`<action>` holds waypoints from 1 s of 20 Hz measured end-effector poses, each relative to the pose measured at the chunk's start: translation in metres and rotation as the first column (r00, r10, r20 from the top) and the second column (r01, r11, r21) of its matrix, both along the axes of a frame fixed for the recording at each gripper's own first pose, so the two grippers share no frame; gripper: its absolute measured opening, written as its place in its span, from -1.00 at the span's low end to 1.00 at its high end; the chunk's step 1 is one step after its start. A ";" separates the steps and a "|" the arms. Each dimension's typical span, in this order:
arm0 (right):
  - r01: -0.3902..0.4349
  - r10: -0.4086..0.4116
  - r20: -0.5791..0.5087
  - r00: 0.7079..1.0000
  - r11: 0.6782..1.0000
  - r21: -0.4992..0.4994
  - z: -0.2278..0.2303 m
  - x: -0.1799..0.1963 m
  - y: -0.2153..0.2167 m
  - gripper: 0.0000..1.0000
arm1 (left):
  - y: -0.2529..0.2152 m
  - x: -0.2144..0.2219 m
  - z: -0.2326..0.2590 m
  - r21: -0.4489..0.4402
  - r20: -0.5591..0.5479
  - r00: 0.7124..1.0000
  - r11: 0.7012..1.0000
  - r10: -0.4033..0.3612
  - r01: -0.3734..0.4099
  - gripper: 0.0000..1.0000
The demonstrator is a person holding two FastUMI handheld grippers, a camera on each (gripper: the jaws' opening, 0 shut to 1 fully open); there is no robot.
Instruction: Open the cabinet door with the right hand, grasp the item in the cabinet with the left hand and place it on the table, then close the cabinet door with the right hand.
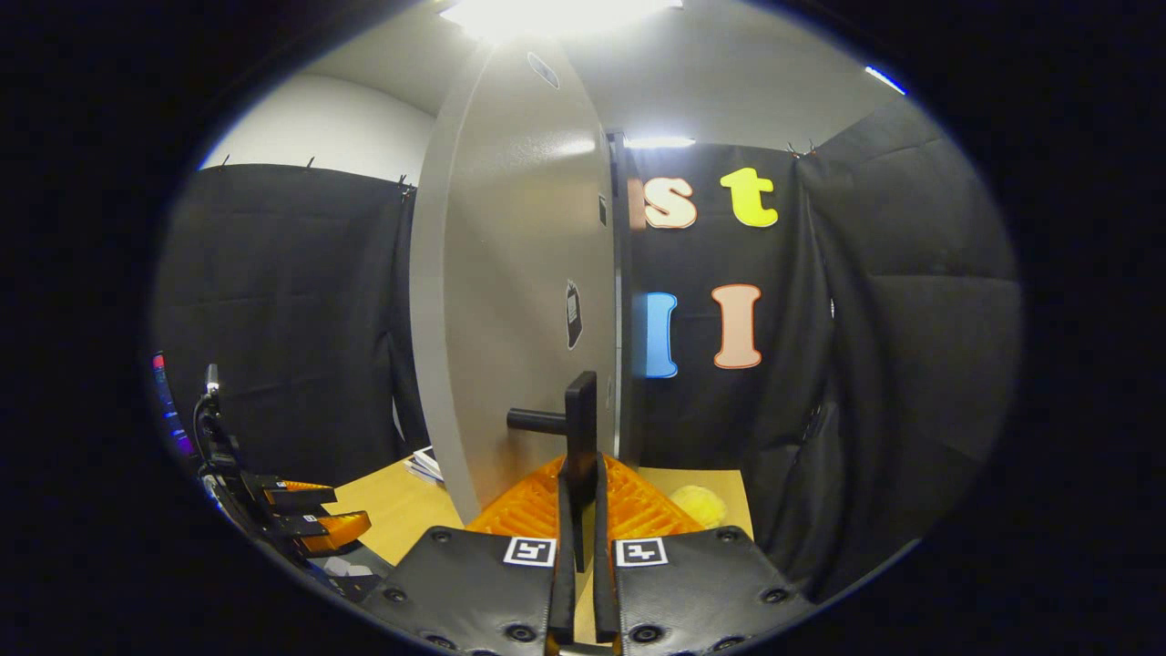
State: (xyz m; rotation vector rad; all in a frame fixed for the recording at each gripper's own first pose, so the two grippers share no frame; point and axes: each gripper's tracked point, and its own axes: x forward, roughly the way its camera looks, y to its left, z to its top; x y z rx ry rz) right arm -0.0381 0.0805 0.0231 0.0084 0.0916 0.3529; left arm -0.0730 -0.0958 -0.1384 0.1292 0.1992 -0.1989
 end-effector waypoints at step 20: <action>0.239 -0.217 -0.136 0.967 0.956 0.170 -0.006 -0.009 0.001 -0.83 | 0.049 0.095 0.018 -0.051 -0.028 0.993 0.992 -0.115 0.114 0.89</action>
